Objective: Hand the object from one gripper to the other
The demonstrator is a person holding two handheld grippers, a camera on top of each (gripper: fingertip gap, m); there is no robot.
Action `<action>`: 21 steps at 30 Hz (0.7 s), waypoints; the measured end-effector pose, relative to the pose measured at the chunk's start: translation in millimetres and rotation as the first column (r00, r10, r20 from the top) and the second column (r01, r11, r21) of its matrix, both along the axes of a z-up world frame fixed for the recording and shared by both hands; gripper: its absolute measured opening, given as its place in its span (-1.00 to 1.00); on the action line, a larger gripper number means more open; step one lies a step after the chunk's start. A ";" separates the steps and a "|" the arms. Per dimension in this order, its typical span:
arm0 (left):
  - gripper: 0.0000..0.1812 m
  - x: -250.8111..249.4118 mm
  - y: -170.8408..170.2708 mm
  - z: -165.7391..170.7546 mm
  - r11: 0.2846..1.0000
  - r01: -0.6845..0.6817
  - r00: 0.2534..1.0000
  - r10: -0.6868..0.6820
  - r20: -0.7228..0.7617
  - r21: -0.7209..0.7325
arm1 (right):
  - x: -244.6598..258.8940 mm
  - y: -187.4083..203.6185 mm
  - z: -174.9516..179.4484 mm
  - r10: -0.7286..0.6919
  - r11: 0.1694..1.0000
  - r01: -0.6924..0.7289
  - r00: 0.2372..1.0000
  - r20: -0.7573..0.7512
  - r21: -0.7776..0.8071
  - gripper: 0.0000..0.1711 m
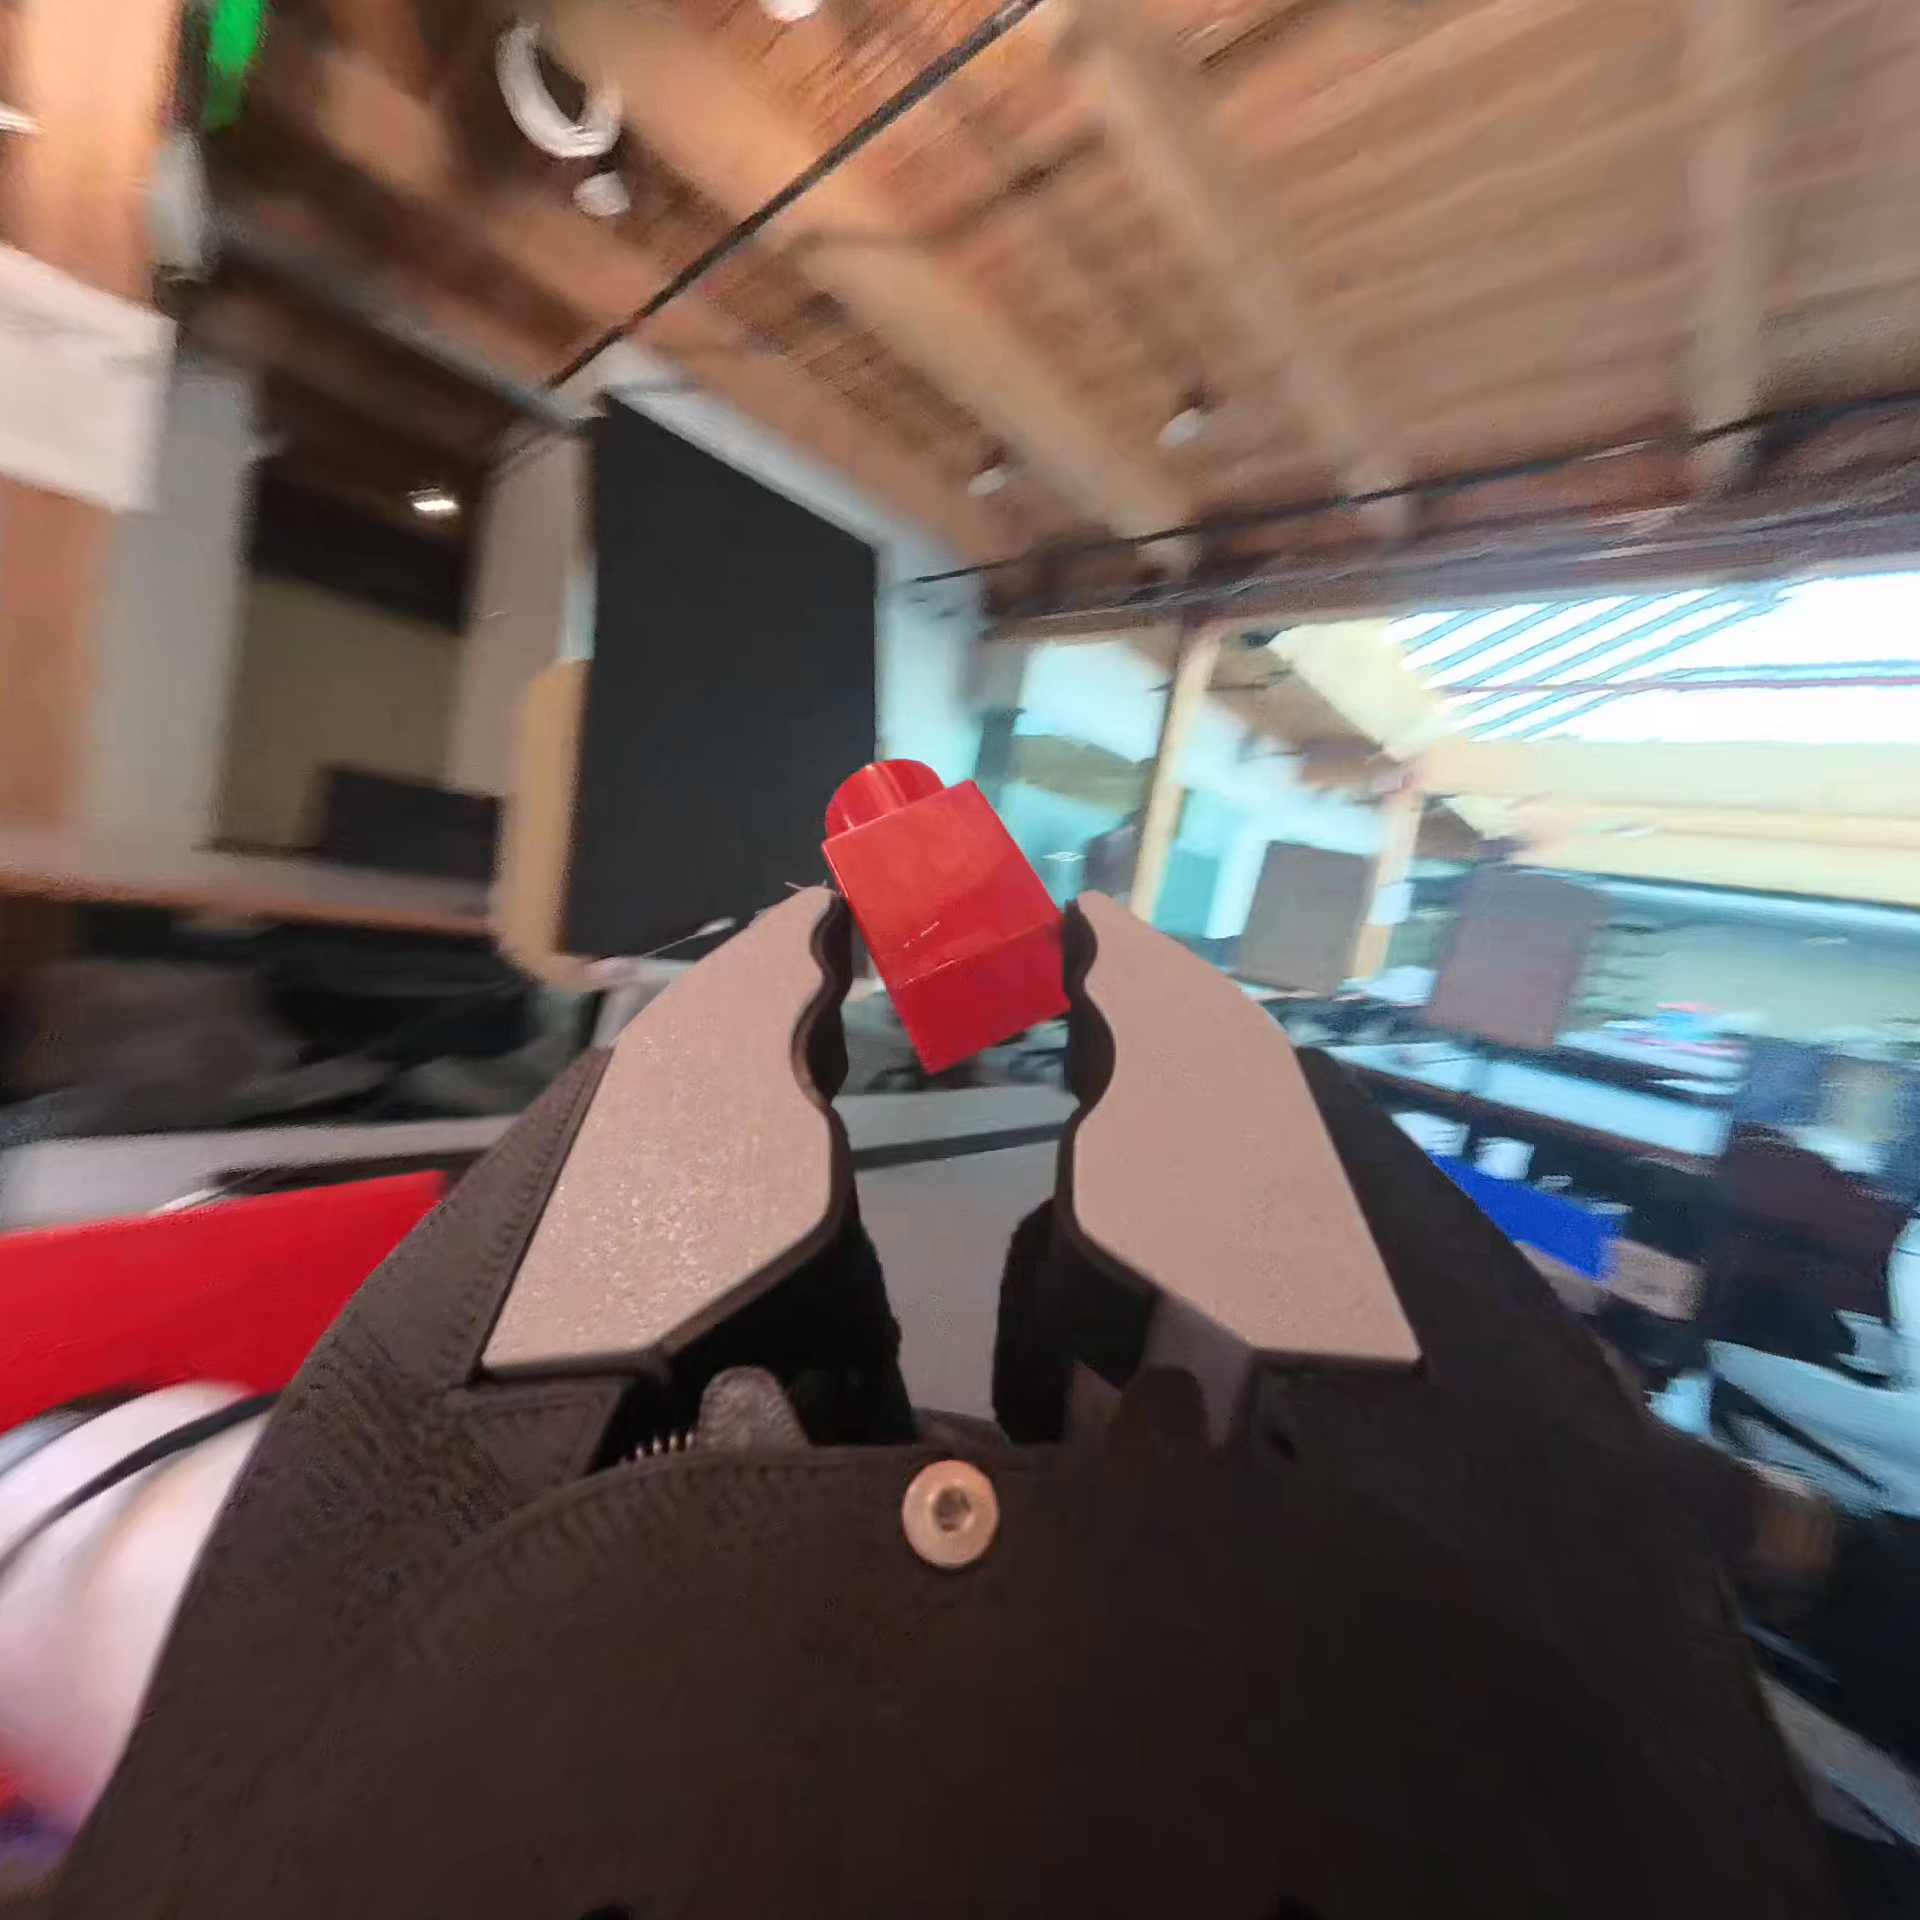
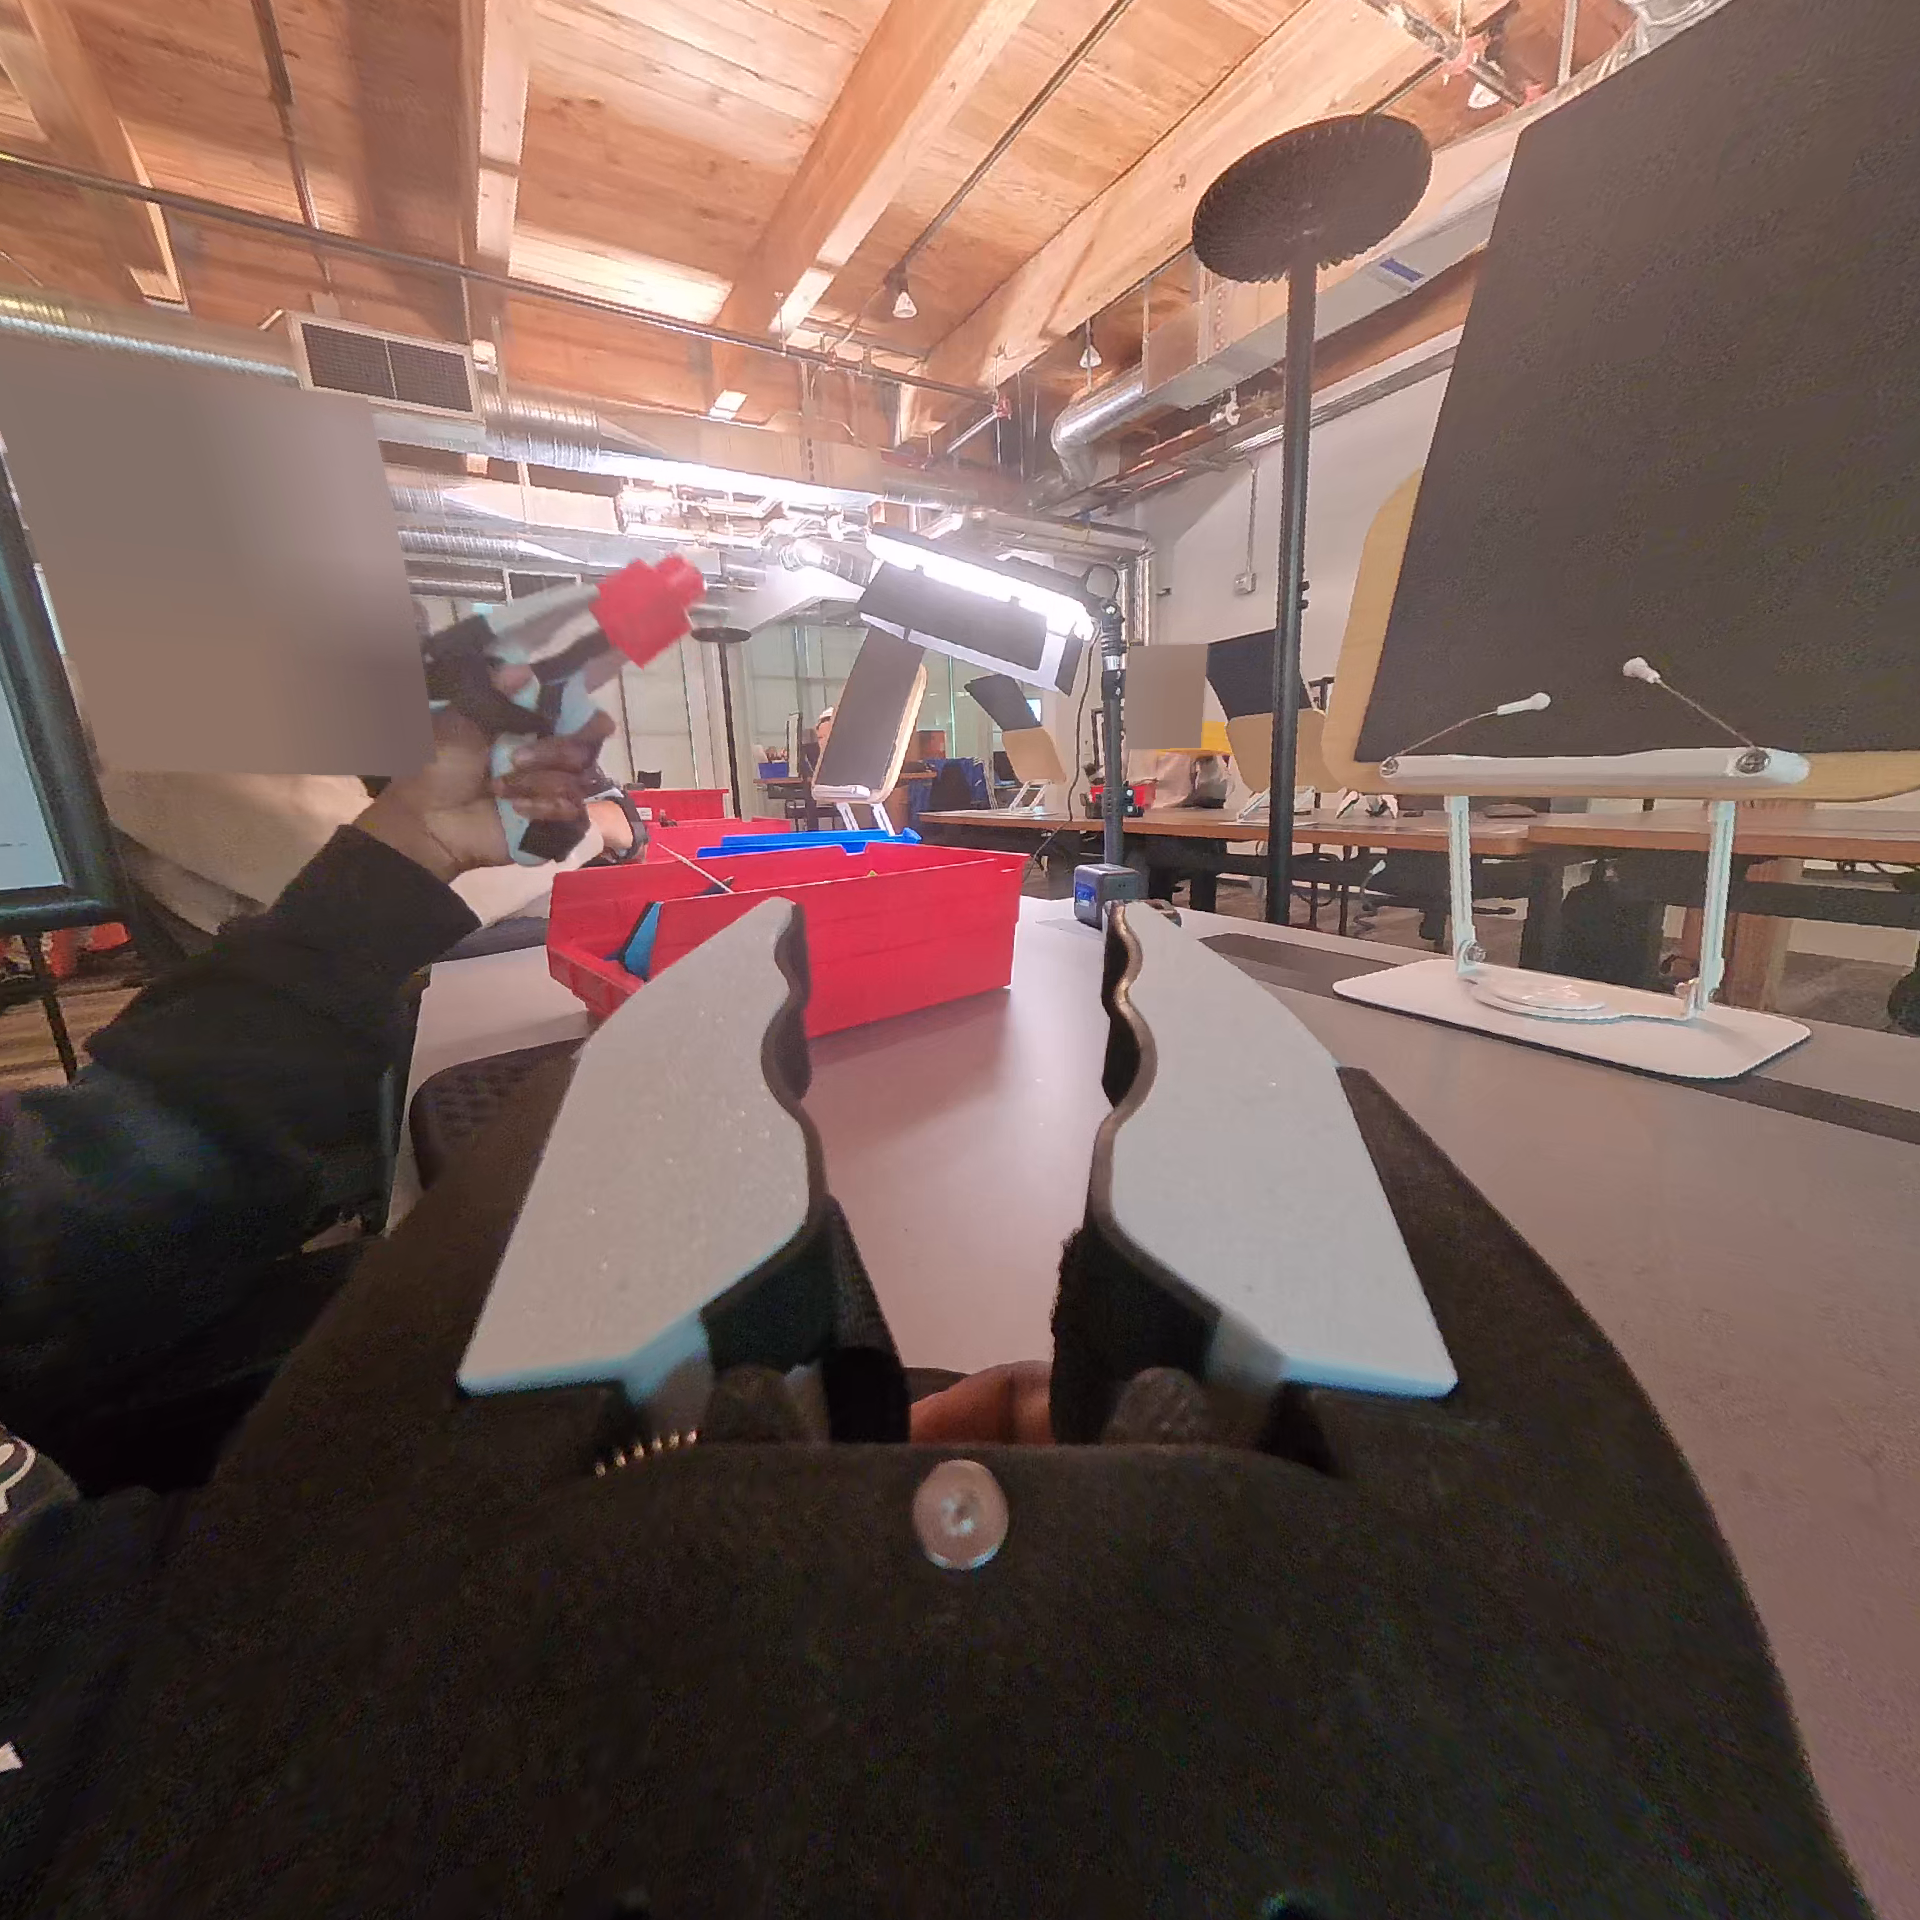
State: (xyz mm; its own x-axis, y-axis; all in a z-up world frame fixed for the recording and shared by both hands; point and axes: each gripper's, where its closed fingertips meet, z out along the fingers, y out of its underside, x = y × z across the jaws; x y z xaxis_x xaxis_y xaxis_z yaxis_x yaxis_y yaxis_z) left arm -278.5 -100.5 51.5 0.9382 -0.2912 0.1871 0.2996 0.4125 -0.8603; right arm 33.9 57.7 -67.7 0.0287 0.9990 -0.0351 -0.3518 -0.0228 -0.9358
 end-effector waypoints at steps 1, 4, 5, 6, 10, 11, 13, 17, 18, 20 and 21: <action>-0.58 15.7 3.0 5.2 0.998 0.062 0.998 -0.062 0.002 0.025 | 0.2 -0.8 0.5 -0.001 1.000 0.001 1.000 -0.001 0.006 -0.36; -0.58 64.5 19.8 13.5 0.975 0.208 0.978 -0.210 0.020 0.077 | 1.6 -5.8 4.7 -0.030 0.998 0.032 0.999 -0.021 0.058 -0.33; -0.58 81.9 26.3 15.9 0.960 0.258 0.963 -0.264 0.047 0.106 | 1.7 -9.5 7.4 -0.050 0.994 0.054 0.998 -0.036 0.093 -0.33; -0.58 100.9 32.7 17.2 0.939 0.316 0.941 -0.329 0.081 0.136 | 1.3 -15.1 10.6 -0.072 0.987 0.079 0.996 -0.055 0.140 -0.32; -0.58 185.5 59.4 3.5 0.804 0.559 0.771 -0.594 0.230 0.203 | -9.0 -53.1 19.1 -0.110 0.943 0.118 0.993 -0.043 0.310 -0.22; -0.58 205.6 64.9 -3.6 0.766 0.611 0.719 -0.643 0.264 0.200 | -10.3 -62.8 24.0 -0.113 0.936 0.119 0.993 -0.038 0.330 -0.18; -0.58 239.3 71.9 -17.1 0.693 0.696 0.622 -0.713 0.324 0.190 | -7.2 -78.1 38.3 -0.142 0.908 0.156 0.988 -0.065 0.390 -0.18; -0.59 279.5 75.7 -36.2 0.615 0.775 0.532 -0.759 0.375 0.145 | 6.8 -91.2 61.5 -0.280 0.766 0.314 0.948 -0.149 0.561 -0.20; -0.59 285.8 75.7 -39.6 0.610 0.782 0.533 -0.761 0.371 0.128 | 8.0 -92.9 63.9 -0.302 0.733 0.333 0.941 -0.155 0.593 -0.17; -0.59 297.2 75.4 -46.0 0.600 0.795 0.538 -0.765 0.354 0.090 | 6.2 -92.4 63.6 -0.325 0.715 0.326 0.938 -0.119 0.618 -0.11; -0.59 301.8 75.1 -48.4 0.595 0.800 0.539 -0.767 0.348 0.073 | 4.8 -90.2 62.7 -0.329 0.724 0.314 0.940 -0.092 0.614 -0.06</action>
